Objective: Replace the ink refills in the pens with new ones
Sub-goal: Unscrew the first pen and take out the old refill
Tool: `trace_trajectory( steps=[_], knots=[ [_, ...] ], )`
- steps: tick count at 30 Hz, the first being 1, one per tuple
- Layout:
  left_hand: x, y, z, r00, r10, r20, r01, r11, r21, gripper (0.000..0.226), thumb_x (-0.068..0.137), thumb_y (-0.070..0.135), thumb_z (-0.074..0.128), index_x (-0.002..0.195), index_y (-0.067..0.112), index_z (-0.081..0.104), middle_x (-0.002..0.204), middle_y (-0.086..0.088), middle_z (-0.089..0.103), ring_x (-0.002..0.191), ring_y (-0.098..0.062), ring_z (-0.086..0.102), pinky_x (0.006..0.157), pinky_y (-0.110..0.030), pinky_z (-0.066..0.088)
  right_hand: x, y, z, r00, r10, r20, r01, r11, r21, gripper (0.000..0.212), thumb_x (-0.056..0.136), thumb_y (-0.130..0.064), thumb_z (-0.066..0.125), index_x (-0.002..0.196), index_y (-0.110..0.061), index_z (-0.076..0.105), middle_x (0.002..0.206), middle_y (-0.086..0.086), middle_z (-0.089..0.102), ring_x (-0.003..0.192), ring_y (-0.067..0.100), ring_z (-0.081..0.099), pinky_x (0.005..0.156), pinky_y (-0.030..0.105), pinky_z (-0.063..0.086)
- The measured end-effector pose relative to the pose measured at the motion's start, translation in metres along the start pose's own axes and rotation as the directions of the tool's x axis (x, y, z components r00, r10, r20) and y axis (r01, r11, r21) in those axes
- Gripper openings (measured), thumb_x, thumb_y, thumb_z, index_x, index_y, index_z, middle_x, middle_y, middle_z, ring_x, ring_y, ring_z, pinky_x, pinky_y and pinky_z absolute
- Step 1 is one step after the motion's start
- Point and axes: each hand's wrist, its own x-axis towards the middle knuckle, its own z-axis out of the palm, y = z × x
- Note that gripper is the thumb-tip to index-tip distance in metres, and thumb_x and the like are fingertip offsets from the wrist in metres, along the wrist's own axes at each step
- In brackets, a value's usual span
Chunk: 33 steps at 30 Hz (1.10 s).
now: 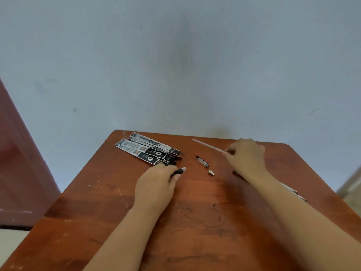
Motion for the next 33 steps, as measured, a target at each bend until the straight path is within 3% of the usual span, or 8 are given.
trace_trajectory(
  steps=[8, 14, 17, 19, 21, 23, 29, 33],
  knots=[
    [-0.002, -0.001, -0.002, 0.997, 0.065, -0.036, -0.068, 0.994, -0.091, 0.024, 0.093, 0.029, 0.041, 0.111, 0.025, 0.057, 0.096, 0.007, 0.057, 0.085, -0.007, 0.046, 0.066, -0.016, 0.029, 0.021, -0.017, 0.040, 0.992, 0.067, 0.105, -0.052, 0.988, -0.143, 0.023, 0.090, -0.026, 0.046, 0.102, -0.019, 0.064, 0.112, 0.006, 0.055, 0.113, 0.025, 0.041, 0.096, 0.040, 0.027],
    [0.001, -0.001, -0.004, 0.999, 0.041, -0.017, -0.043, 0.989, -0.141, 0.026, 0.092, 0.028, 0.044, 0.115, 0.026, 0.056, 0.098, 0.007, 0.057, 0.082, -0.005, 0.043, 0.066, -0.015, 0.029, 0.015, -0.016, 0.035, 0.994, 0.055, 0.099, -0.048, 0.996, -0.075, 0.027, 0.089, -0.028, 0.043, 0.105, -0.019, 0.063, 0.113, 0.005, 0.055, 0.114, 0.025, 0.042, 0.097, 0.040, 0.027],
    [0.002, 0.000, -0.009, 0.999, 0.025, -0.038, -0.034, 0.963, -0.266, 0.024, 0.088, 0.022, 0.054, 0.110, 0.021, 0.062, 0.080, 0.010, 0.055, 0.074, -0.006, 0.044, 0.063, -0.015, 0.029, -0.001, -0.013, 0.020, 0.998, -0.048, 0.042, 0.045, 0.996, 0.072, 0.023, 0.089, -0.025, 0.047, 0.098, -0.014, 0.066, 0.109, 0.006, 0.060, 0.109, 0.025, 0.045, 0.088, 0.034, 0.031],
    [0.001, 0.005, -0.013, 0.999, -0.011, -0.036, -0.005, 0.915, -0.404, 0.022, 0.085, 0.014, 0.059, 0.106, 0.015, 0.066, 0.070, 0.017, 0.049, 0.065, -0.002, 0.044, 0.060, -0.011, 0.032, -0.020, -0.010, 0.009, 0.991, -0.131, -0.018, 0.132, 0.961, 0.244, 0.018, 0.086, -0.018, 0.053, 0.088, -0.008, 0.068, 0.097, 0.007, 0.064, 0.095, 0.022, 0.049, 0.076, 0.028, 0.031],
    [0.000, 0.009, -0.016, 0.996, -0.084, -0.020, 0.063, 0.865, -0.498, 0.023, 0.084, 0.010, 0.060, 0.106, 0.016, 0.066, 0.073, 0.021, 0.051, 0.067, 0.002, 0.047, 0.062, -0.005, 0.037, -0.041, -0.009, -0.001, 0.979, -0.197, -0.054, 0.203, 0.903, 0.380, 0.013, 0.083, -0.013, 0.058, 0.080, -0.006, 0.069, 0.079, 0.000, 0.061, 0.081, 0.013, 0.048, 0.066, 0.019, 0.029],
    [-0.001, 0.012, -0.017, 0.985, -0.170, 0.020, 0.149, 0.799, -0.583, 0.026, 0.084, 0.009, 0.059, 0.107, 0.022, 0.063, 0.075, 0.018, 0.054, 0.070, 0.002, 0.050, 0.063, -0.001, 0.039, -0.055, -0.009, -0.007, 0.967, -0.245, -0.074, 0.251, 0.848, 0.467, 0.012, 0.081, -0.017, 0.061, 0.077, -0.009, 0.069, 0.071, -0.013, 0.055, 0.074, 0.006, 0.049, 0.067, 0.011, 0.031],
    [-0.003, 0.016, -0.021, 0.963, -0.235, 0.129, 0.243, 0.555, -0.795, 0.043, 0.086, -0.003, 0.053, 0.102, 0.036, 0.050, 0.072, -0.001, 0.063, 0.063, -0.001, 0.062, 0.066, -0.015, 0.053, -0.066, -0.016, -0.003, 0.942, -0.335, 0.026, 0.255, 0.762, 0.596, 0.012, 0.084, -0.016, 0.058, 0.088, -0.017, 0.069, 0.077, -0.026, 0.054, 0.079, -0.008, 0.053, 0.069, 0.004, 0.039],
    [-0.002, 0.017, -0.017, 0.942, -0.290, 0.168, 0.281, 0.409, -0.868, 0.037, 0.084, -0.009, 0.052, 0.095, 0.027, 0.054, 0.063, 0.000, 0.070, 0.066, -0.009, 0.068, 0.068, -0.022, 0.057, -0.067, -0.018, -0.003, 0.912, -0.404, 0.070, 0.276, 0.733, 0.622, 0.016, 0.084, -0.020, 0.058, 0.097, -0.018, 0.067, 0.079, -0.024, 0.055, 0.081, -0.018, 0.049, 0.068, 0.004, 0.039]
  ],
)
